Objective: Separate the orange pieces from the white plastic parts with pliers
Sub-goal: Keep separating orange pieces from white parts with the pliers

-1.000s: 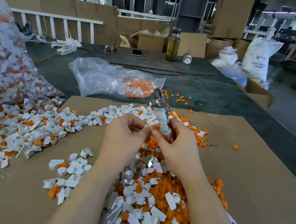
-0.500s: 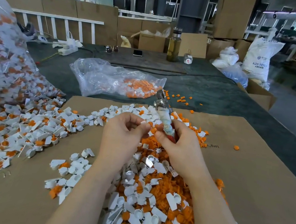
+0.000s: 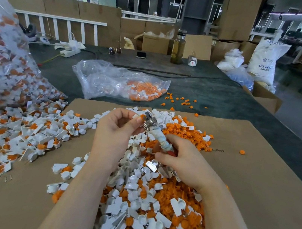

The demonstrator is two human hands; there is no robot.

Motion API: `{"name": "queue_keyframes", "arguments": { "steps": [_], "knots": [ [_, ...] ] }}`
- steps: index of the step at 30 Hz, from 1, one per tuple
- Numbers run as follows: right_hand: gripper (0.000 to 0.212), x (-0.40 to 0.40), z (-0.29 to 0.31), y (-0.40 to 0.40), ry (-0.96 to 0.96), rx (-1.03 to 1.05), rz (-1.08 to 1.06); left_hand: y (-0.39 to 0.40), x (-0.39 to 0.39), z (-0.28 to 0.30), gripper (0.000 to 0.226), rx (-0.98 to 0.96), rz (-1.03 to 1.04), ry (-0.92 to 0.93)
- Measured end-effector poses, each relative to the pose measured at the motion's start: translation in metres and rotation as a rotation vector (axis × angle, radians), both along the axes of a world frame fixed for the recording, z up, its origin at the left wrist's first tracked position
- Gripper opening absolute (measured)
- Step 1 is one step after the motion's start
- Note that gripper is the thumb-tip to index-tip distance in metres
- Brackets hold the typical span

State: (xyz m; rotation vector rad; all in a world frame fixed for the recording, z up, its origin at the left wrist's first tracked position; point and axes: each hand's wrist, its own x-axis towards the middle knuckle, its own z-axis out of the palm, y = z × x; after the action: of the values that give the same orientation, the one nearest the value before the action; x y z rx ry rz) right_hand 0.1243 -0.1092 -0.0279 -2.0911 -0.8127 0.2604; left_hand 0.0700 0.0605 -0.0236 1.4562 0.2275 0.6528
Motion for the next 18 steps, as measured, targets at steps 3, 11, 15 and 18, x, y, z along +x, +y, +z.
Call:
{"name": "queue_keyframes", "arguments": {
  "steps": [3,11,15,18],
  "knots": [
    [0.013,-0.0002,-0.0017,0.0016,-0.038,-0.005,-0.013,0.0010,0.0002,-0.0009,0.009,0.012,-0.010,0.004],
    [0.013,-0.0015,-0.0064,0.0059,-0.080,-0.014,-0.042,0.0006,0.0022,-0.0029,0.011,0.023,0.001,-0.002],
    [0.013,0.0003,-0.0089,0.0073,-0.125,-0.049,-0.069,-0.0003,0.0017,-0.0027,0.011,0.026,-0.009,-0.007],
    [0.007,0.0011,-0.0101,0.0077,-0.149,-0.077,-0.075,0.0011,0.0010,-0.0014,0.010,-0.023,-0.035,0.022]
  ]
}}
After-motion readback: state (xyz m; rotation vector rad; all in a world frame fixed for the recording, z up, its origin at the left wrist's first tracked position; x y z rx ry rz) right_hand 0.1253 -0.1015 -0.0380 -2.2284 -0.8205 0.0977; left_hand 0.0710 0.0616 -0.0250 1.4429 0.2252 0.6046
